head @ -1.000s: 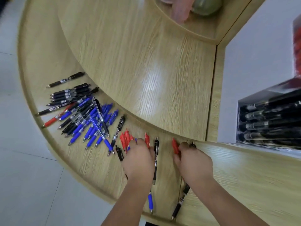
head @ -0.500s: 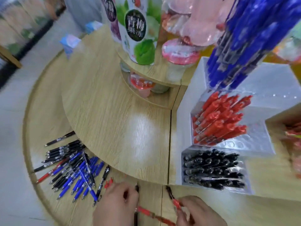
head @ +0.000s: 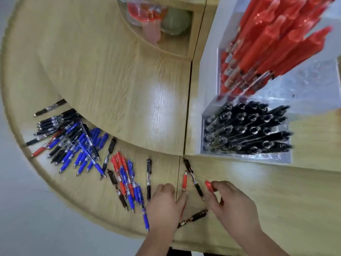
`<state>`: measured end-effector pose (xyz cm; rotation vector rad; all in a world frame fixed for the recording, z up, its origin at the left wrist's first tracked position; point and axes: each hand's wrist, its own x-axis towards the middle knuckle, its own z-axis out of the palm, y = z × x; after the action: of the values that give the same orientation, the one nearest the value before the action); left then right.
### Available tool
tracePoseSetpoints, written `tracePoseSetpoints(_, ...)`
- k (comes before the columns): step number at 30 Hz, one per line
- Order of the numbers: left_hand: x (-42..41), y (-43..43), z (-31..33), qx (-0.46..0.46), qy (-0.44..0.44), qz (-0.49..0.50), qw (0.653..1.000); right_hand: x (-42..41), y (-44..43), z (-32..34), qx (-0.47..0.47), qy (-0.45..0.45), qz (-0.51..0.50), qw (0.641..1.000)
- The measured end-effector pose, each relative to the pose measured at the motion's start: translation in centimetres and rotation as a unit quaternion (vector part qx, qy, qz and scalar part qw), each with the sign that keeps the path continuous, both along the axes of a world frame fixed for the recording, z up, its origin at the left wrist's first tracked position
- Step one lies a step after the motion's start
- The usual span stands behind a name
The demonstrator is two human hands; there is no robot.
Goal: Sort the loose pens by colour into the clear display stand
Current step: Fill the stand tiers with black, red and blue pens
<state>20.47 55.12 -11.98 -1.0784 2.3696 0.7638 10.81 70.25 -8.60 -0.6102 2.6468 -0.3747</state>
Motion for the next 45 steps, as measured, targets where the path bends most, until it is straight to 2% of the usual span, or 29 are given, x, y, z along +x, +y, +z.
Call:
tracePoseSetpoints(7,-3.4,0.5,-0.7,-0.023,-0.028,-0.012,0.999,-1.2,-0.3,-0.5,-0.04,0.025,-0.004,0.999)
tracePoseSetpoints(12,-3.2,-0.8,0.8,-0.02,-0.001,-0.056,0.998,-1.8,-0.6,1.1,-0.064,0.017,-0.008,0.998)
tracePoseSetpoints(18,-3.3,-4.2,9.0,0.005,0.051,-0.11,0.993,-4.0,0.7,6.9,-0.096,0.028,0.047,0.994)
tracePoseSetpoints(22,-4.4,-6.4,17.3,0.008,0.127,-0.061,0.99,-6.1,2.6,13.1,-0.126,0.006,0.107,0.986)
tracePoseSetpoints(25,-5.9,-7.7,22.8,0.021,0.239,0.002,0.971,-7.4,3.6,17.5,-0.167,0.003,0.113,0.979)
tracePoseSetpoints(28,-7.7,-7.9,27.6,0.042,0.332,0.072,0.94,-8.6,4.1,21.3,-0.248,-0.013,0.075,0.966)
tracePoseSetpoints(32,-10.1,-6.8,32.6,0.079,0.412,0.086,0.904,-11.4,3.4,25.0,-0.339,0.021,0.003,0.941)
tracePoseSetpoints(36,-12.3,-5.7,35.0,0.116,0.447,0.105,0.881,-14.9,1.5,27.4,-0.378,0.054,-0.052,0.923)
tracePoseSetpoints(41,-14.7,-4.0,36.0,0.192,0.475,0.139,0.848,-17.8,-1.3,27.6,-0.41,0.04,-0.074,0.908)
tracePoseSetpoints(45,-16.3,-3.5,35.0,0.243,0.469,0.186,0.829,-18.9,-3.0,26.4,-0.409,0.019,-0.066,0.91)
